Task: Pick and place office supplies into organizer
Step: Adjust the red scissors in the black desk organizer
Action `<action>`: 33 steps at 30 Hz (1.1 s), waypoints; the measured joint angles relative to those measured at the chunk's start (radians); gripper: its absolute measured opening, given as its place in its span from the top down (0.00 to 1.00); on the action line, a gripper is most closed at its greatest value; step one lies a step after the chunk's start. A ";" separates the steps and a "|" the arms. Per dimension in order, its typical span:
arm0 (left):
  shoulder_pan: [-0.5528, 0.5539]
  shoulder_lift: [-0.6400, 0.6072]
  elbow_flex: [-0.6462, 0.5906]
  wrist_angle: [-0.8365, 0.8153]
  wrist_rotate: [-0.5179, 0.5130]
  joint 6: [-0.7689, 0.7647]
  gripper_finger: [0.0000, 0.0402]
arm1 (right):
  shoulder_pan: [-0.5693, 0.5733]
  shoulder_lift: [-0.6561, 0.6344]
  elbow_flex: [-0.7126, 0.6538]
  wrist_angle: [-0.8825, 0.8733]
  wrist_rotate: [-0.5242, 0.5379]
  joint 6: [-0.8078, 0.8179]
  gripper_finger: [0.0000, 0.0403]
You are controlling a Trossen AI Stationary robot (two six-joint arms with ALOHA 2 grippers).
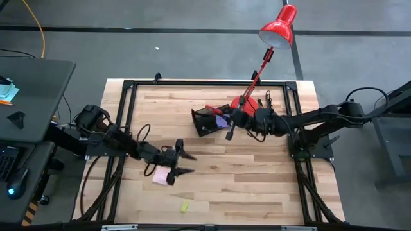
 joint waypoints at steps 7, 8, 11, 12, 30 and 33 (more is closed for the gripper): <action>-0.088 0.000 0.001 0.050 -0.021 0.037 0.45 | -0.100 0.025 -0.001 0.025 -0.152 0.055 0.98; -0.098 0.000 0.001 0.050 -0.021 0.039 0.45 | -0.109 0.034 -0.001 0.030 -0.152 0.059 0.97; -0.115 0.000 0.001 0.070 -0.031 0.051 0.45 | -0.133 0.068 -0.001 0.026 -0.155 0.066 0.96; -0.120 0.000 0.001 0.074 -0.041 0.056 0.45 | -0.139 0.079 -0.001 0.025 -0.158 0.066 0.97; -0.119 0.000 0.002 0.081 -0.044 0.064 0.45 | -0.226 0.273 -0.002 0.157 -0.284 0.046 0.90; -0.119 0.000 0.002 0.059 -0.044 0.063 0.45 | -0.213 0.272 -0.002 0.195 -0.283 0.039 0.84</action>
